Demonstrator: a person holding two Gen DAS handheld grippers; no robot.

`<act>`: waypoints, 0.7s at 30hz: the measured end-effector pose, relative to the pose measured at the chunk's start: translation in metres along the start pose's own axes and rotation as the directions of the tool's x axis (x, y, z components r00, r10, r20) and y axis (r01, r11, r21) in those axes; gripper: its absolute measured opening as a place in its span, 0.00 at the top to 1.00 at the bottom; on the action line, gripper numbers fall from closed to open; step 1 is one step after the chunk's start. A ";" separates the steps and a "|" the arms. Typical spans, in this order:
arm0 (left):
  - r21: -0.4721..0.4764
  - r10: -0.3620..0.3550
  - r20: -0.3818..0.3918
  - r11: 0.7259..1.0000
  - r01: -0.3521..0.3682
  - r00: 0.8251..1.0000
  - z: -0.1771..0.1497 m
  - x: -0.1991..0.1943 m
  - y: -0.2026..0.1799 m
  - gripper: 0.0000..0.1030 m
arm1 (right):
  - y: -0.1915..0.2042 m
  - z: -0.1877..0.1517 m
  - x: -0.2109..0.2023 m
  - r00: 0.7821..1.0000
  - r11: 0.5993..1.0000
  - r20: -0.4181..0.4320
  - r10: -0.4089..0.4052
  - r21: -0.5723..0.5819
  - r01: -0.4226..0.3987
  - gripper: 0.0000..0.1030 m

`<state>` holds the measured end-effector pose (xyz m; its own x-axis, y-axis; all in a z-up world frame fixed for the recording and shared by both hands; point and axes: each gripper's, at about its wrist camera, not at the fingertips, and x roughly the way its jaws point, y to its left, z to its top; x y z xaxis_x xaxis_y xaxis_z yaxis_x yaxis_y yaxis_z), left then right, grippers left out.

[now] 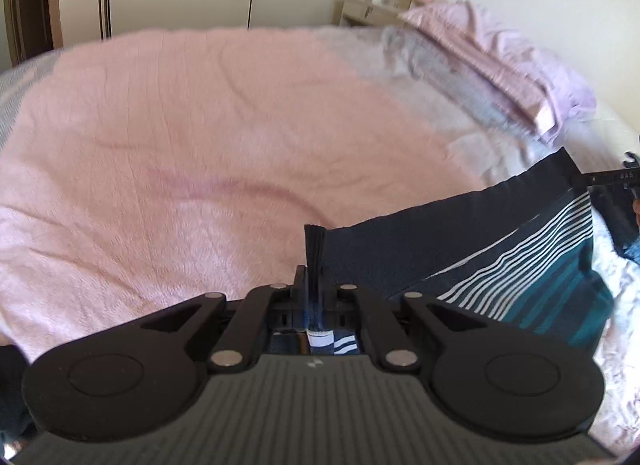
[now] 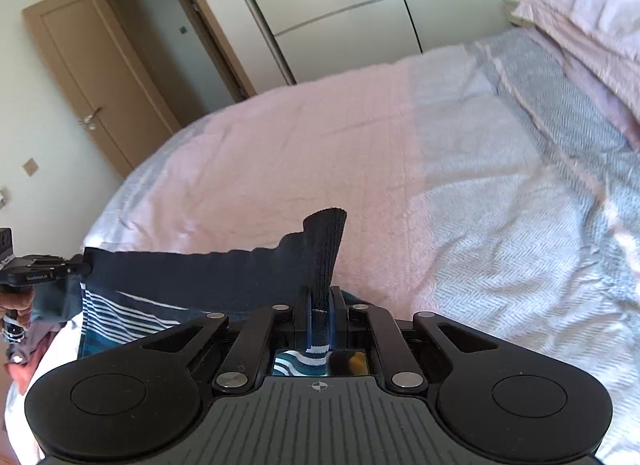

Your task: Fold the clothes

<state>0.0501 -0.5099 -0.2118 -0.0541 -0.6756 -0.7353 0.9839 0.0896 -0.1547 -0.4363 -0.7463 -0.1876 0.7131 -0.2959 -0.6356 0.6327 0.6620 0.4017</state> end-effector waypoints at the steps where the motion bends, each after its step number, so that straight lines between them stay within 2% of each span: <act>1: -0.003 0.000 -0.014 1.000 0.000 1.000 -0.003 0.012 0.004 0.98 | -0.007 -0.003 0.015 1.000 1.000 -0.016 -0.006 0.010 0.006 0.94; 5: -0.028 0.001 -0.050 1.000 -0.002 0.999 -0.014 0.049 0.017 0.98 | -0.030 -0.013 0.056 0.998 0.999 -0.059 -0.024 0.045 0.026 0.94; 11: -0.059 0.014 -0.025 0.998 -0.015 1.000 -0.011 0.037 0.024 0.98 | -0.044 -0.005 0.052 1.000 0.998 -0.024 -0.004 0.061 0.005 0.94; 17: -0.094 0.065 -0.079 0.993 -0.072 0.995 -0.024 0.073 0.031 0.97 | -0.062 -0.010 0.084 0.997 0.997 -0.082 -0.005 0.076 0.011 0.94; 19: -0.101 0.090 -0.108 0.990 -0.101 0.990 -0.029 0.084 0.030 0.95 | -0.068 -0.015 0.095 0.994 0.995 -0.105 -0.010 0.097 0.020 0.94; 21: -0.115 0.114 -0.116 0.985 -0.128 0.987 -0.029 0.081 0.031 0.84 | -0.072 -0.018 0.099 0.993 0.994 -0.118 -0.018 0.108 0.031 0.93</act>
<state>0.0709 -0.5411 -0.2954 0.0394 -0.5717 -0.8195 0.9565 0.2587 -0.1345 -0.4170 -0.8103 -0.2913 0.6609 -0.2247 -0.7160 0.6835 0.5742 0.4507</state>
